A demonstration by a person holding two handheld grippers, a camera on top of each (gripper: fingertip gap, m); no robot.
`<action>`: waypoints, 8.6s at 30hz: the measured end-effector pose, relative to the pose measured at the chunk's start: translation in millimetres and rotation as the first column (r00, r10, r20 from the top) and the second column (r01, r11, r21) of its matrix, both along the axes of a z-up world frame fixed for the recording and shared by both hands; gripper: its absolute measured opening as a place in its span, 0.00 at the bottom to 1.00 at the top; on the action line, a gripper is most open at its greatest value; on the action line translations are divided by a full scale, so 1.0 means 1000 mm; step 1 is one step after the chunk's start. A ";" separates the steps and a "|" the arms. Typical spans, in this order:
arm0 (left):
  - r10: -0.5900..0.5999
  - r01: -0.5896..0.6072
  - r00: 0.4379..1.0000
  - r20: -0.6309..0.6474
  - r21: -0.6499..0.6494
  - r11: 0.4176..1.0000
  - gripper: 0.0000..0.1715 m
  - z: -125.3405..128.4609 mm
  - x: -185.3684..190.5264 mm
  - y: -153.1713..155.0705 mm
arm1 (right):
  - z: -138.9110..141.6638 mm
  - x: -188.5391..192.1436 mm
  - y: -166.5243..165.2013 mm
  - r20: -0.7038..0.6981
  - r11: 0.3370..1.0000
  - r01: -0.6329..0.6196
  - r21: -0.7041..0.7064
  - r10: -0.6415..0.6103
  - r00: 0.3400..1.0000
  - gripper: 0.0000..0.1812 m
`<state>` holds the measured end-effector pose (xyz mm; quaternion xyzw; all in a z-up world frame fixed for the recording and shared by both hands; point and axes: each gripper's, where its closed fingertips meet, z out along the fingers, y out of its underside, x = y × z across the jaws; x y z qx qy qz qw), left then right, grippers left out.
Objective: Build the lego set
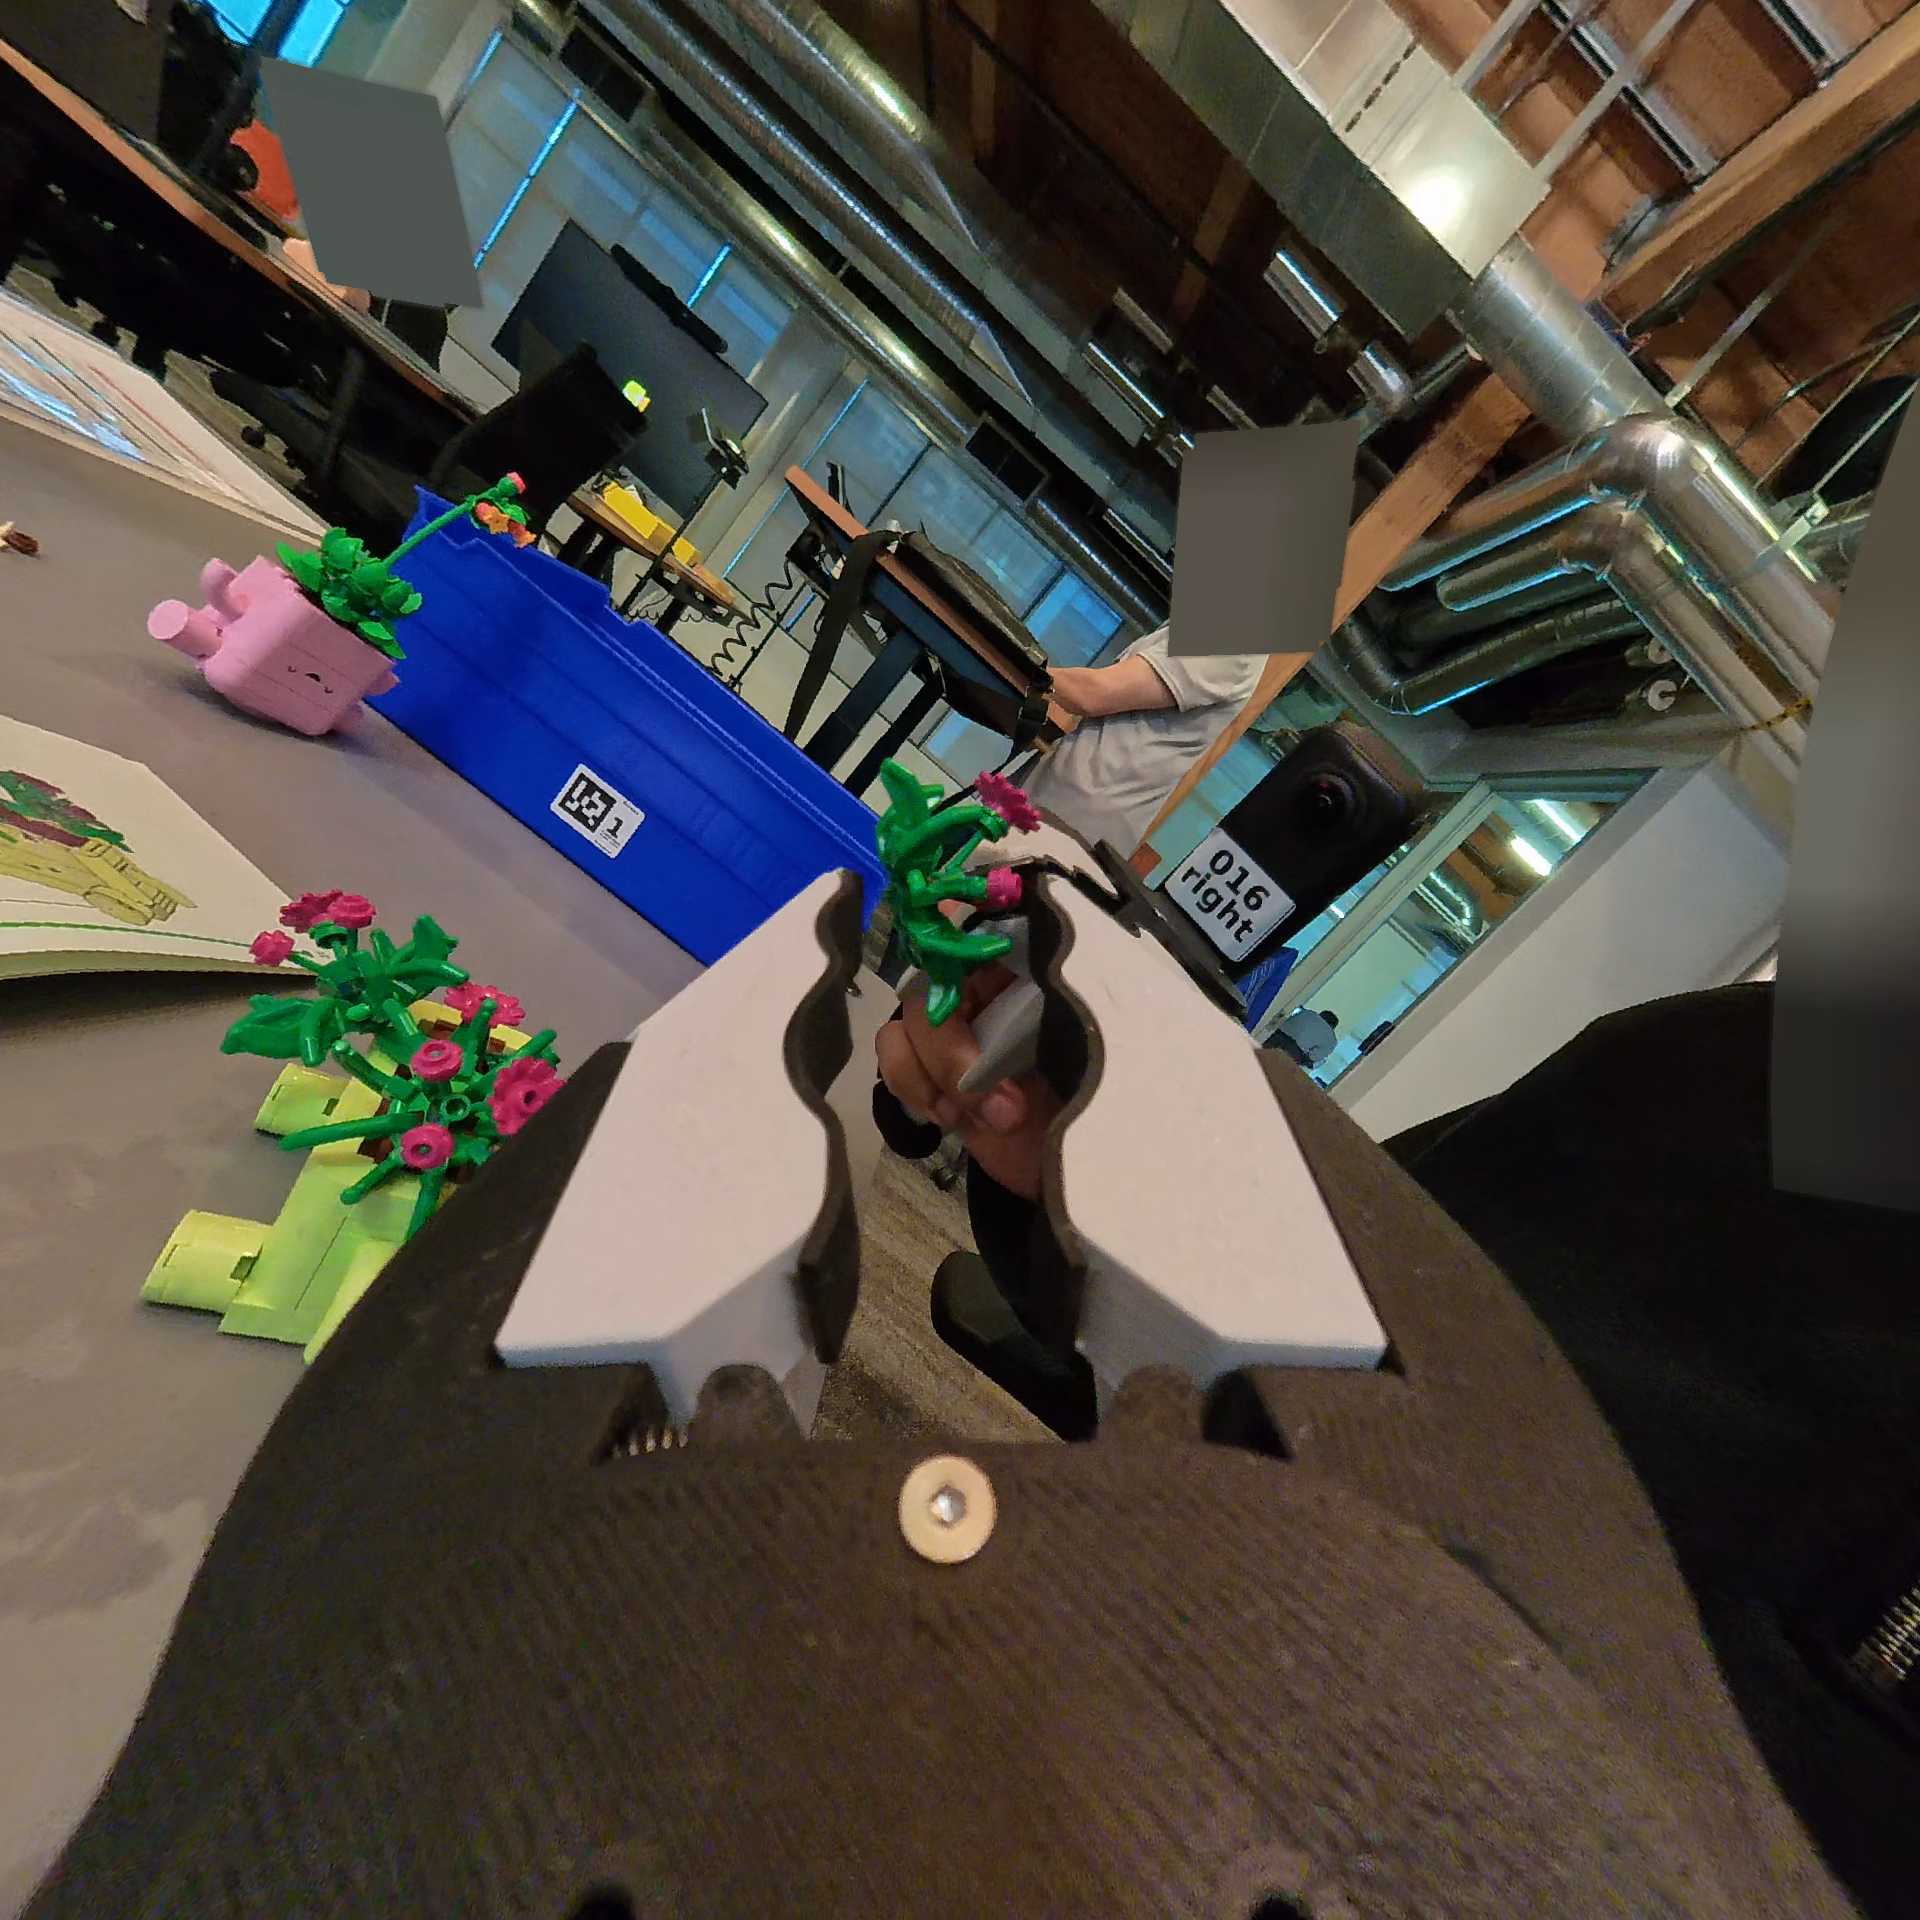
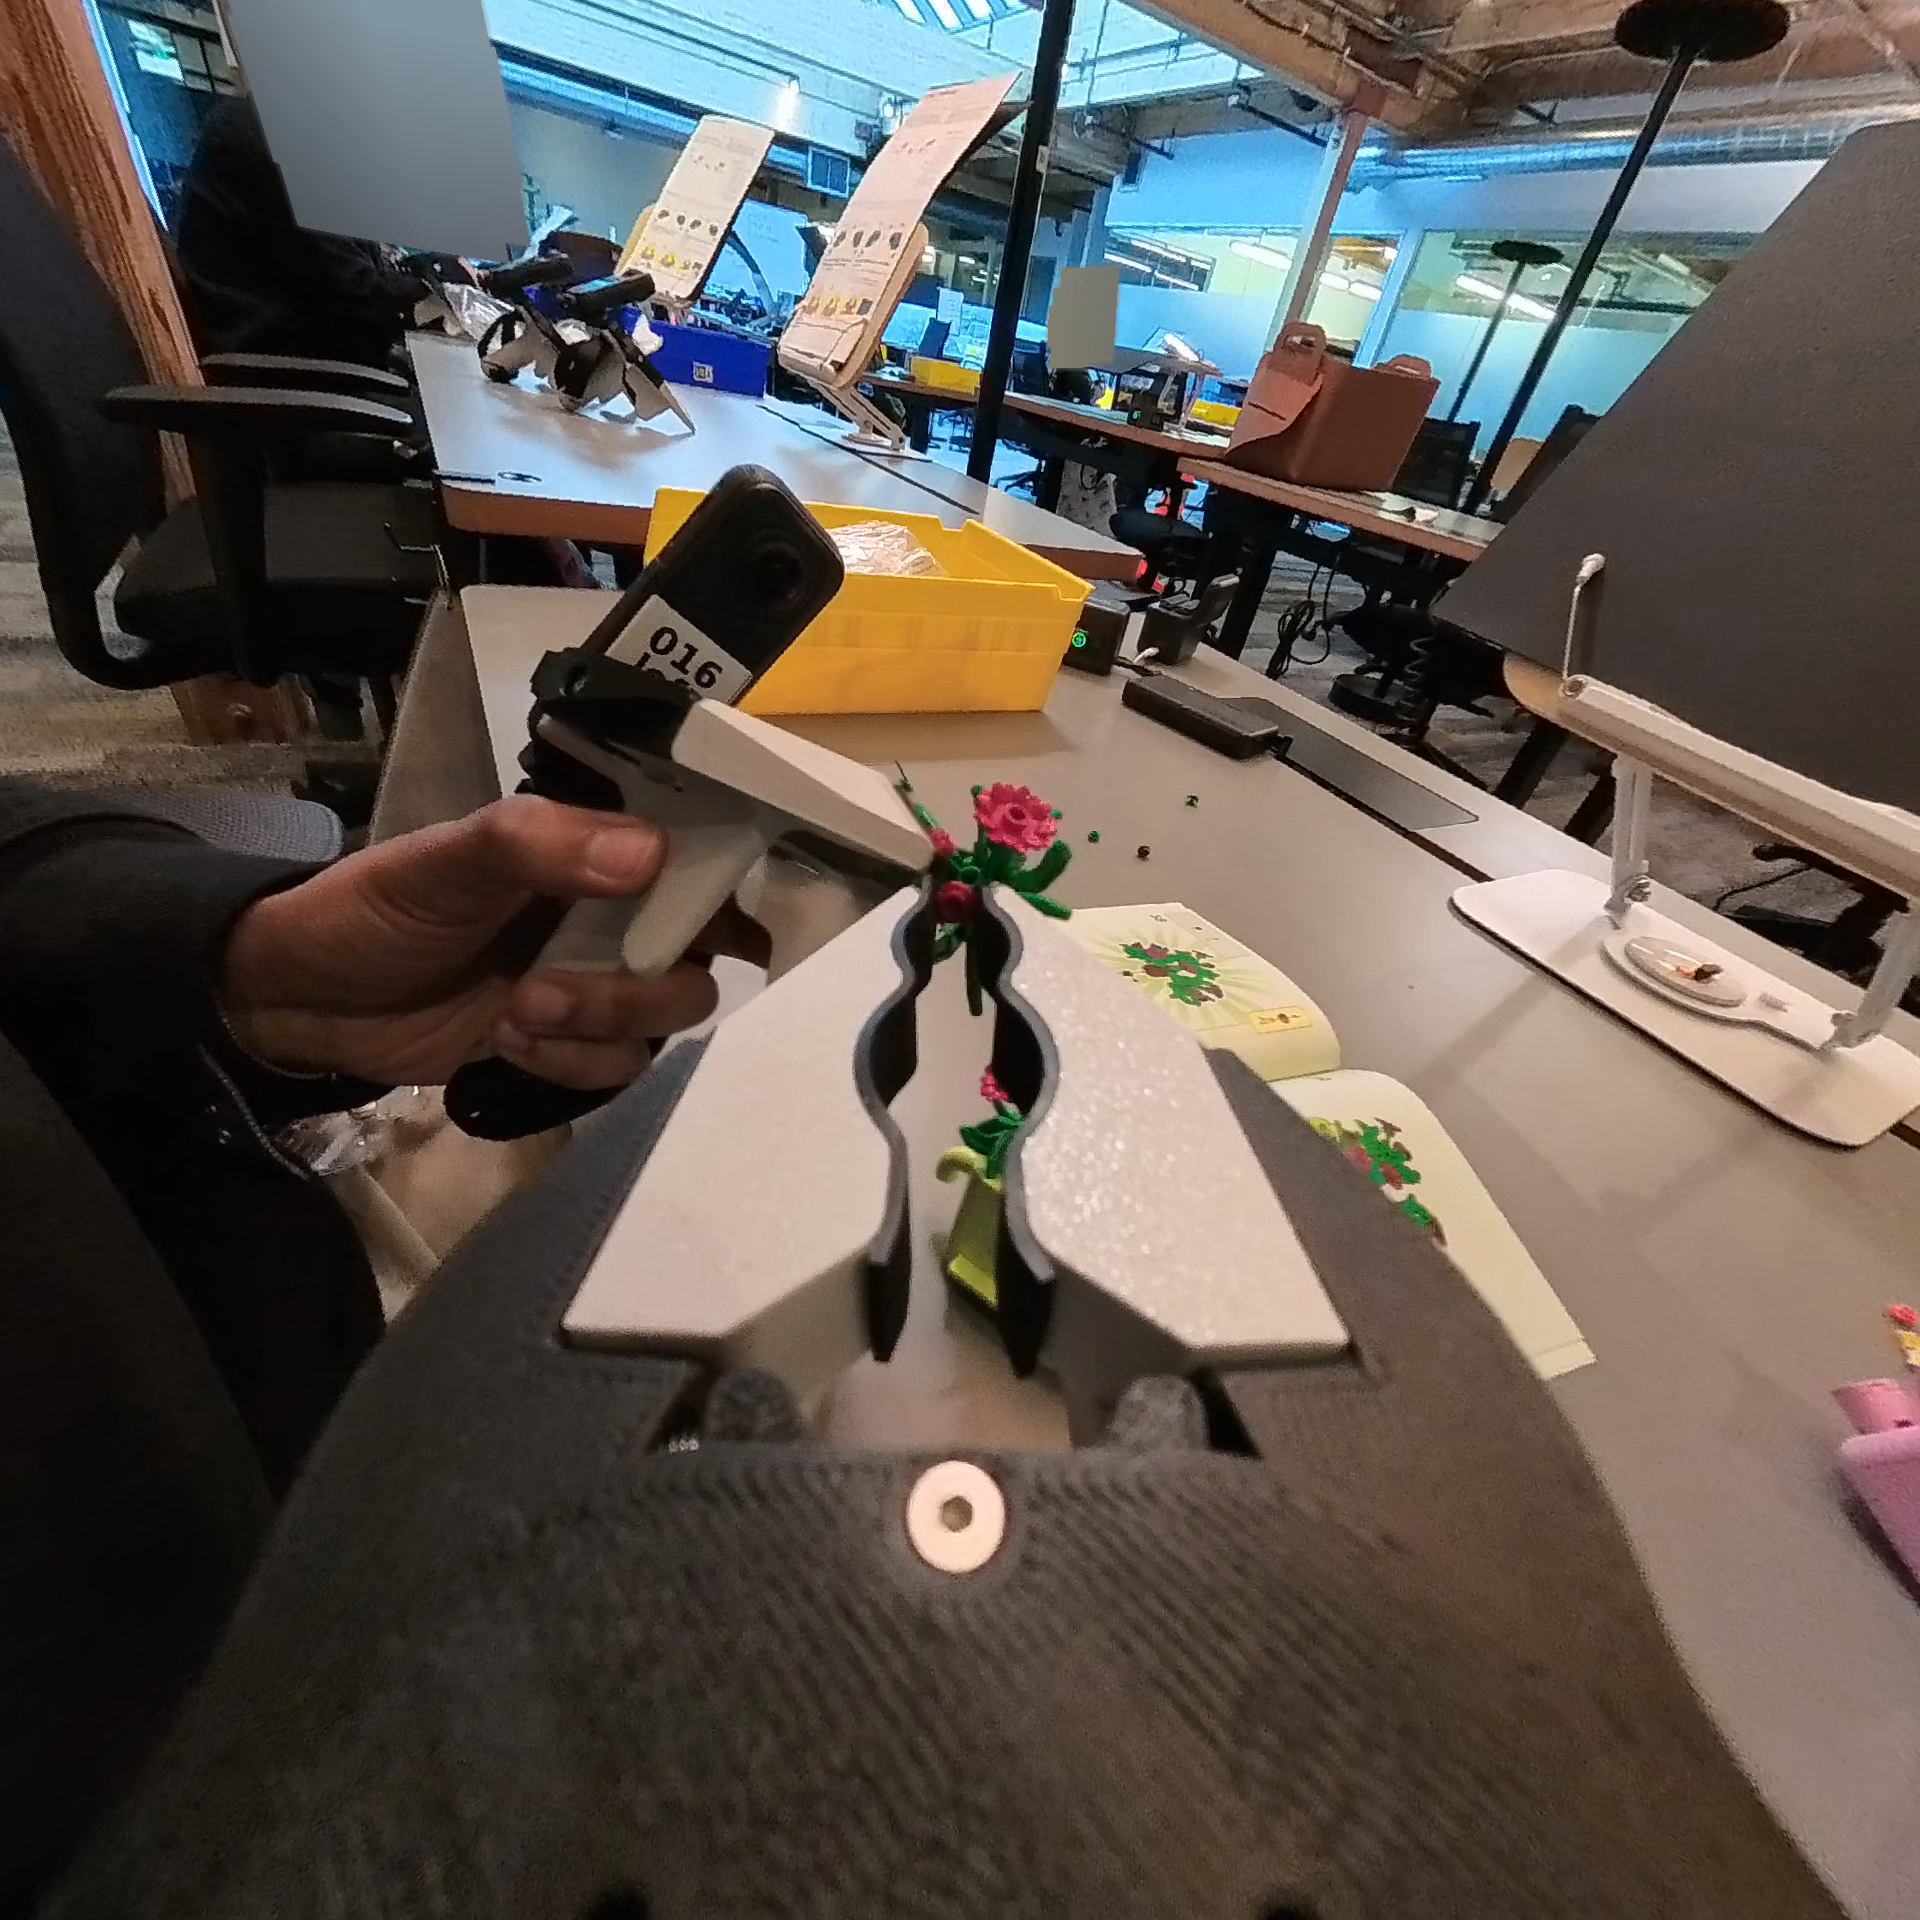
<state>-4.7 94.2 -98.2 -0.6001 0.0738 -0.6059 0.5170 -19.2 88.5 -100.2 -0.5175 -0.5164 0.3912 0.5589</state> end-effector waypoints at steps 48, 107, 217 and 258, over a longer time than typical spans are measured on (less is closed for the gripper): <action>-0.055 -0.152 0.709 -0.704 -0.228 0.962 0.25 -0.130 -0.002 0.053 | -0.089 0.026 0.056 0.028 0.653 0.118 -0.748 -0.146 0.989 0.02; 0.315 -0.114 0.369 -0.874 0.294 0.949 0.18 -0.083 0.011 0.037 | -0.050 0.079 0.062 -0.235 0.770 0.015 -0.637 -0.212 0.949 0.02; 0.045 -0.217 0.584 -0.810 -0.102 0.971 0.22 -0.130 0.002 0.053 | -0.085 0.027 0.065 0.167 0.718 0.114 -0.686 0.003 0.986 0.02; 0.041 -0.211 0.572 -0.819 -0.099 0.972 0.22 -0.131 0.004 0.052 | -0.088 0.031 0.038 0.551 0.991 -0.111 -0.068 0.130 0.824 0.29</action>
